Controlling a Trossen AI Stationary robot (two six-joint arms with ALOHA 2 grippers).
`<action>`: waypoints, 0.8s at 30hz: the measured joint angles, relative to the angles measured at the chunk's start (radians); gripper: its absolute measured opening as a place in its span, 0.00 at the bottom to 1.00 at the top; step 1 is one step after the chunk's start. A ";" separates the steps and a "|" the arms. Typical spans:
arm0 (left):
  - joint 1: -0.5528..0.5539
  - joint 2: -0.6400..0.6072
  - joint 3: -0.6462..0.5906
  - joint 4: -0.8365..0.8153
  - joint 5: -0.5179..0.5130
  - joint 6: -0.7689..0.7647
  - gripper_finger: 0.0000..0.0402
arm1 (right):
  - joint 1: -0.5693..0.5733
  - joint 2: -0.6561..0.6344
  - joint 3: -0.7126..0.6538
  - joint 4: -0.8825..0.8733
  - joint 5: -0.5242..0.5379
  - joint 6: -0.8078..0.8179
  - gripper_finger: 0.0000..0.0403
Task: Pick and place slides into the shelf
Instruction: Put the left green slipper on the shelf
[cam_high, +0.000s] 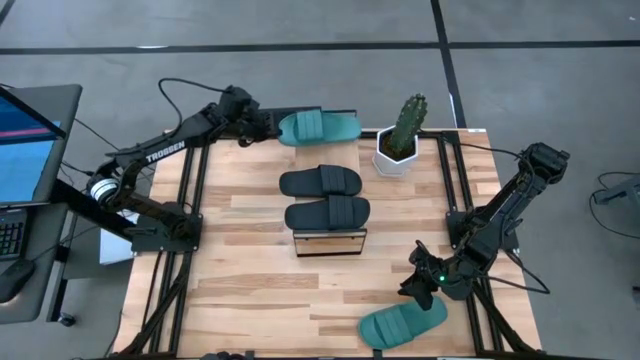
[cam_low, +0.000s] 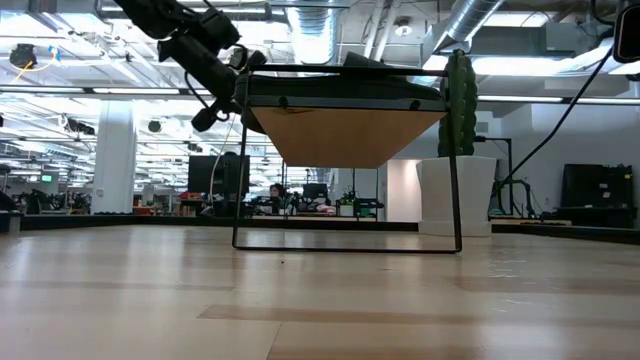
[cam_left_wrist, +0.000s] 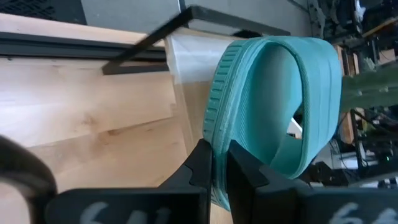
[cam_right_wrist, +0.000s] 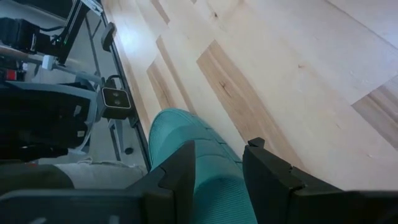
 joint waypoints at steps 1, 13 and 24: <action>0.000 0.000 0.000 0.001 -0.007 -0.005 0.02 | -0.001 0.000 0.000 0.000 0.000 0.000 0.30; 0.000 0.000 0.000 0.001 -0.042 -0.019 0.04 | -0.033 0.000 0.000 0.000 -0.002 -0.019 0.30; 0.000 0.000 0.000 0.003 -0.050 -0.011 0.07 | -0.032 0.000 0.000 0.001 -0.004 -0.021 0.30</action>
